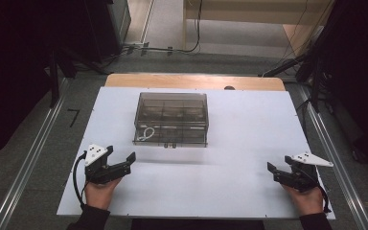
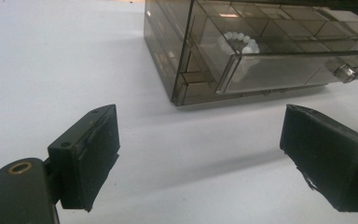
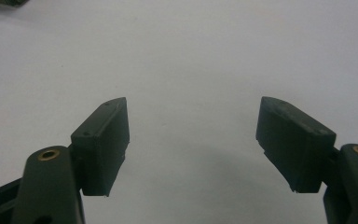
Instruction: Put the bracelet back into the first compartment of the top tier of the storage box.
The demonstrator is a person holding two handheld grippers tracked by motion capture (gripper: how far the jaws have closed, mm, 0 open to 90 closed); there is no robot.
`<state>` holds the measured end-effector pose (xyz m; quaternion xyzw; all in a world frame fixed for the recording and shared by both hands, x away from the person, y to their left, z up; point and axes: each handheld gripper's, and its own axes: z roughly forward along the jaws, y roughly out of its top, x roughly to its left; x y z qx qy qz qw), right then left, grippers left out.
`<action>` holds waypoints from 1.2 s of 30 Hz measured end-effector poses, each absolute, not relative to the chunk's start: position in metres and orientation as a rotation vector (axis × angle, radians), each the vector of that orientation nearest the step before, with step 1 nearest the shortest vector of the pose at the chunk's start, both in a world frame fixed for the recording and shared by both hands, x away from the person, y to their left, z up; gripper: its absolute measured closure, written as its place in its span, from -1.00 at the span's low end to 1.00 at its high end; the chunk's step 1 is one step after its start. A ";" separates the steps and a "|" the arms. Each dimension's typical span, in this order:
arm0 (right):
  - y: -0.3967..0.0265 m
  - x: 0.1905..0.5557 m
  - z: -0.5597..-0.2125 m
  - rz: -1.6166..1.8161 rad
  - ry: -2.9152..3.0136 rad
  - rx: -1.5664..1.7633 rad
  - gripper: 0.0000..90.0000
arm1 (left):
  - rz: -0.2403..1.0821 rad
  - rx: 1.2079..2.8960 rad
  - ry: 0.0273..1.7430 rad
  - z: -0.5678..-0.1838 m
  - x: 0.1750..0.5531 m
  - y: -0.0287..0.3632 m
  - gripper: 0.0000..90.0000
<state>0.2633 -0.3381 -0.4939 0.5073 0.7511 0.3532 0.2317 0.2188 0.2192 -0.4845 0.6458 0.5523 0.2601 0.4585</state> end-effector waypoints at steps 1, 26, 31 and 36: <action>-0.338 0.263 -0.494 0.970 2.066 1.392 -0.47 | 0.641 1.596 1.361 -0.485 0.218 0.220 -0.73; -0.338 0.264 -0.494 0.968 2.069 1.396 -0.47 | 0.615 1.590 1.398 -0.492 0.203 0.231 -0.73; -0.338 0.264 -0.495 0.968 2.069 1.397 -0.47 | 0.617 1.587 1.398 -0.492 0.201 0.232 -0.73; -0.338 0.264 -0.495 0.967 2.068 1.396 -0.47 | 0.616 1.587 1.402 -0.492 0.199 0.233 -0.73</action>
